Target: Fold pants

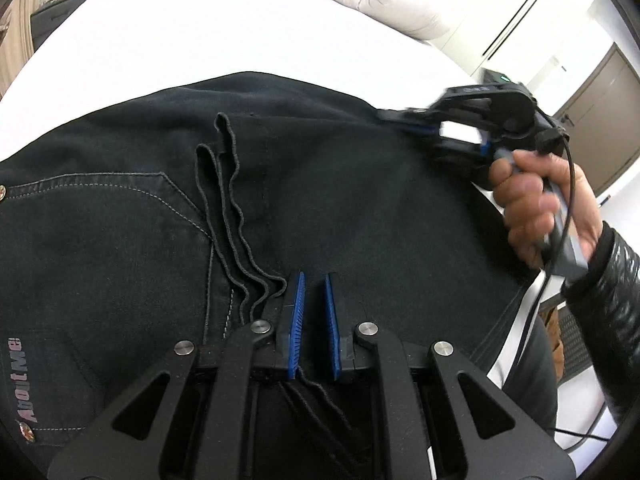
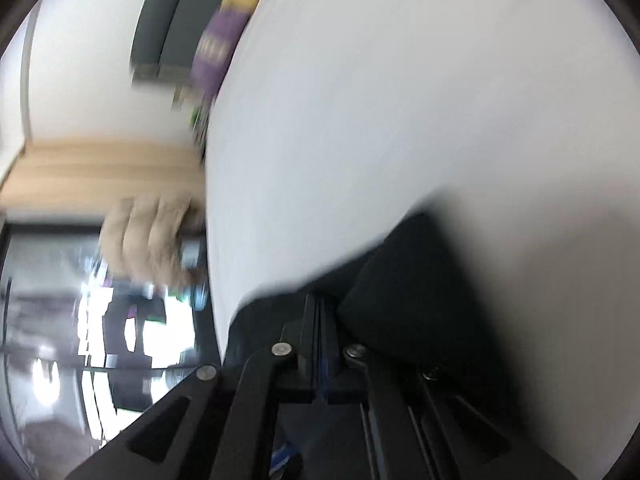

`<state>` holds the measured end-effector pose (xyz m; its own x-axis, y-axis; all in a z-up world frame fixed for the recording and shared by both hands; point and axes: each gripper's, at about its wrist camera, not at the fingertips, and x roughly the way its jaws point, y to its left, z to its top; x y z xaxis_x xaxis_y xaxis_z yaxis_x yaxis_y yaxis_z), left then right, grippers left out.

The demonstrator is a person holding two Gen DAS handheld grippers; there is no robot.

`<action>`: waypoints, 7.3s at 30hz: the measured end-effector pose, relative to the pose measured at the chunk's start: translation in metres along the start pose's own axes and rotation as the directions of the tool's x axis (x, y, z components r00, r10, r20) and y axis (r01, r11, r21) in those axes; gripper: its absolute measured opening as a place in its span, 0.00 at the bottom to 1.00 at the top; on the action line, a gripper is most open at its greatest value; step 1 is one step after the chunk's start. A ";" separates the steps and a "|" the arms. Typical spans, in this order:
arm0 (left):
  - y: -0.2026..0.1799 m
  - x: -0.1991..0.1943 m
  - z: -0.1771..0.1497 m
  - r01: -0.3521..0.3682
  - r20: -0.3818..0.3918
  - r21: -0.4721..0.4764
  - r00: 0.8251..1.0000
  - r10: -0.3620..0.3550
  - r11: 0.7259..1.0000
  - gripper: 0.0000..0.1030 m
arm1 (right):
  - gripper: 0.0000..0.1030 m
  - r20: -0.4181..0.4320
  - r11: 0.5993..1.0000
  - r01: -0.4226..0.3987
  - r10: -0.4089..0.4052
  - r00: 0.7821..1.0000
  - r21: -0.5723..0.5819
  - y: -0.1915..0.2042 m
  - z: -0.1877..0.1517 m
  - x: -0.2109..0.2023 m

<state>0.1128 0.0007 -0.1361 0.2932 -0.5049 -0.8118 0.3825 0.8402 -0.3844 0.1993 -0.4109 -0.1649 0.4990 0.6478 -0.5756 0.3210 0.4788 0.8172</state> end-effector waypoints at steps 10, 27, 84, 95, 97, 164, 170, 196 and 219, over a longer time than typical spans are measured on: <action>-0.001 0.002 0.001 0.006 0.000 0.005 1.000 -0.006 1.000 0.10 | 0.18 -0.293 0.985 -0.079 0.031 0.956 -0.153 0.016 -0.061 0.006; -0.004 -0.005 -0.002 -0.017 0.012 0.039 1.000 0.017 0.999 0.10 | 0.29 -0.144 0.979 -0.076 0.049 0.988 -0.187 -0.014 -0.128 -0.129; -0.044 0.004 -0.014 0.128 0.008 0.081 0.992 -0.129 0.988 0.10 | 0.06 -0.450 0.977 -0.173 0.097 0.887 -0.129 0.001 0.001 0.044; -0.050 -0.006 -0.013 0.098 0.015 0.096 0.995 -0.099 0.991 0.10 | 0.07 -0.502 0.968 -0.193 0.088 0.861 -0.161 -0.023 -0.068 -0.017; -0.051 -0.007 -0.014 0.088 0.019 0.098 0.996 -0.091 0.991 0.10 | 0.10 -0.493 0.972 -0.173 0.072 0.867 -0.162 -0.030 -0.081 -0.031; 0.207 -0.180 -0.166 0.385 0.459 -0.796 0.887 0.051 0.467 0.20 | 0.63 -0.423 0.976 -0.111 0.021 0.906 -0.187 0.085 -0.157 0.094; 0.168 -0.216 -0.124 0.312 0.482 -0.688 0.871 0.092 0.655 0.16 | 0.63 -0.411 0.975 -0.080 -0.013 0.911 -0.208 0.087 -0.158 0.094; -0.111 -0.083 0.017 -0.139 0.289 0.077 0.951 0.111 0.987 0.16 | 0.72 -0.244 0.918 -0.211 0.132 0.961 -0.335 0.114 -0.095 -0.024; -0.231 0.055 0.039 -0.201 0.179 0.382 0.974 0.141 0.902 0.16 | 0.17 -0.234 0.872 0.016 -0.149 0.961 -0.489 0.083 -0.090 -0.032</action>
<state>0.0747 -0.2292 -0.0746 0.4964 -0.4091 -0.7657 0.6213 0.7834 -0.0157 0.1377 -0.3387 -0.0818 0.2431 0.6901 -0.6817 -0.1056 0.7174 0.6886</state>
